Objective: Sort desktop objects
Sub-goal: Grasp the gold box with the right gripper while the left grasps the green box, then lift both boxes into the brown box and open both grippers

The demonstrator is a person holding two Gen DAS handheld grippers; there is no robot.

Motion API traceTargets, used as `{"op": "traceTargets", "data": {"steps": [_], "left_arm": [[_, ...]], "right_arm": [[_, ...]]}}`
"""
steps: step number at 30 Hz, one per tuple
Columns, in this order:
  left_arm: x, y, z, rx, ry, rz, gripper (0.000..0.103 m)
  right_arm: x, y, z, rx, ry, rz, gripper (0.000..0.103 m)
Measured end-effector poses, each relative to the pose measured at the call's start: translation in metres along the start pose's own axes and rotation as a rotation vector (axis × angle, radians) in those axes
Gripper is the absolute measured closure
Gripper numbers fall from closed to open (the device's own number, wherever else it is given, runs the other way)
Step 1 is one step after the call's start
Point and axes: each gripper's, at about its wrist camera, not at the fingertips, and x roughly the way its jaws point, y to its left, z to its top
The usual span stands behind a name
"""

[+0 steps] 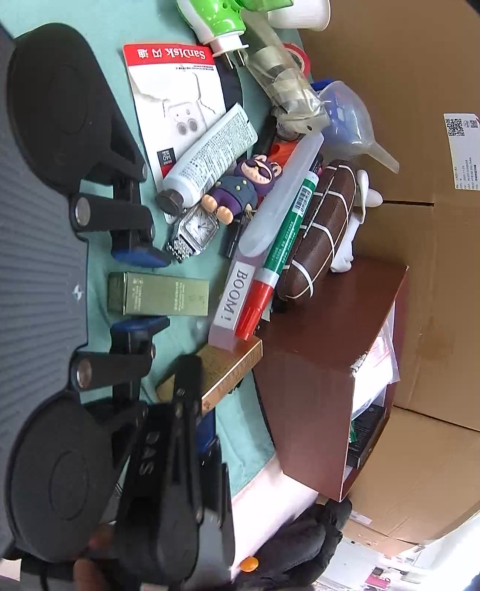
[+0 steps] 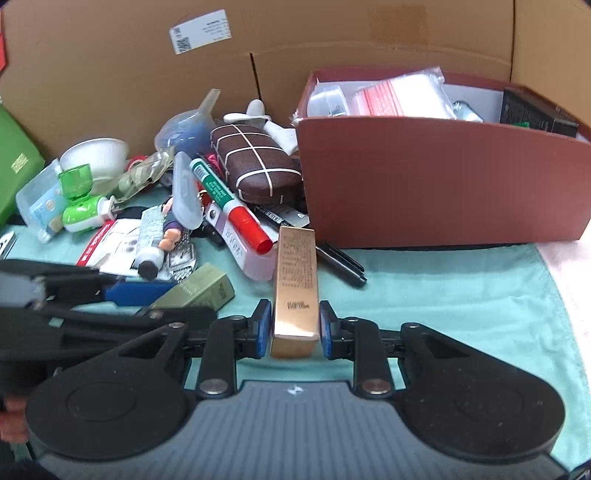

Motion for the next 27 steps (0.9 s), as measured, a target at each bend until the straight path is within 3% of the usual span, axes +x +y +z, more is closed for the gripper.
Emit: {"op": "traceTargets", "data": {"steps": [4, 5, 8, 20, 25, 27], "left_arm": [[0.002, 0.002, 0.001, -0.017, -0.006, 0.002, 0.074], [0.002, 0.000, 0.001, -0.004, -0.004, 0.005, 0.079], [-0.003, -0.001, 0.000, -0.013, 0.000, -0.018, 0.080], [-0.059, -0.024, 0.027, 0.017, -0.149, -0.107, 0.080], [-0.056, -0.026, 0.021, 0.032, -0.123, -0.100, 0.080], [-0.052, -0.024, 0.017, 0.028, -0.102, -0.093, 0.080]], "right_arm": [[0.009, 0.002, 0.002, 0.001, -0.011, -0.006, 0.077], [0.008, 0.002, 0.002, -0.002, -0.007, -0.003, 0.078], [0.000, 0.002, -0.001, 0.001, -0.005, 0.001, 0.080], [-0.062, -0.007, -0.003, -0.010, -0.086, 0.033, 0.080], [-0.034, 0.000, -0.011, -0.147, 0.106, 0.032, 0.079], [-0.027, 0.004, -0.016, -0.181, 0.119, 0.008, 0.075]]}}
